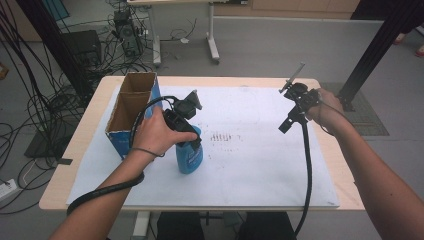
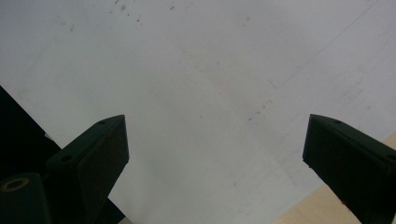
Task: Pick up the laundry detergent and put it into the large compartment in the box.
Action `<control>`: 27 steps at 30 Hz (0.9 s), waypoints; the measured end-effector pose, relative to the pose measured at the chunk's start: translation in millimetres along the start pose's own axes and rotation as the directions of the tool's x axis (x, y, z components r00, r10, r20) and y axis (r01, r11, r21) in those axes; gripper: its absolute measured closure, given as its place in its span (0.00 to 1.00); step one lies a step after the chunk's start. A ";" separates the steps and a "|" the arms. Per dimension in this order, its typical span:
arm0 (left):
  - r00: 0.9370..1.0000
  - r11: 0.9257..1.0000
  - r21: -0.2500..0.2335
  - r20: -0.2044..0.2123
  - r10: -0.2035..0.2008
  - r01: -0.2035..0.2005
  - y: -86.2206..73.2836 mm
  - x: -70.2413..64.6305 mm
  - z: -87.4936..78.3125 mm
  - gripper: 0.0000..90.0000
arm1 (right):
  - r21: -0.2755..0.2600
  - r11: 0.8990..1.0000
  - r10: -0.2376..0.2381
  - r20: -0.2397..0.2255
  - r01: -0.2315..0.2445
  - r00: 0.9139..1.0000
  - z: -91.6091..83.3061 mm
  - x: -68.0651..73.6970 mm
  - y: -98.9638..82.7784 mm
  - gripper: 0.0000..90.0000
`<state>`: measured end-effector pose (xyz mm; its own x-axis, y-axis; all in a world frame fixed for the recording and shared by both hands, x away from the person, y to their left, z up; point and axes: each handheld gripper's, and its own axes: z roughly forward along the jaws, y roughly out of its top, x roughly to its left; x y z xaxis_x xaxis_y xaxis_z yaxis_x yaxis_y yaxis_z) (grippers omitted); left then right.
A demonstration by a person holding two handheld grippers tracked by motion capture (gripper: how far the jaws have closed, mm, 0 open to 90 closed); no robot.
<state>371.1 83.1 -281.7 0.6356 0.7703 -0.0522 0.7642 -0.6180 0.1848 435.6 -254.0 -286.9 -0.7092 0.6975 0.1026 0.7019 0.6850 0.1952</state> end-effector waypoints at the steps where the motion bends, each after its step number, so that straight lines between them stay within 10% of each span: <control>1: 1.000 1.000 0.001 0.004 0.001 -0.001 0.1 0.0 0.1 0.24 | -0.001 1.000 0.001 -0.001 -0.001 1.000 0.3 0.2 0.0 0.07; 27: 1.000 1.000 -0.009 0.006 -0.010 0.010 -0.9 0.9 -1.0 0.41 | -0.003 1.000 0.002 -0.002 -0.002 1.000 0.4 0.3 -0.1 0.07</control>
<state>370.8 84.5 -280.9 0.6288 0.7753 -0.0595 0.7693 -0.6092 0.1927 435.3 -253.8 -287.3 -0.7082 0.6981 0.1051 0.7029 0.6833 0.1976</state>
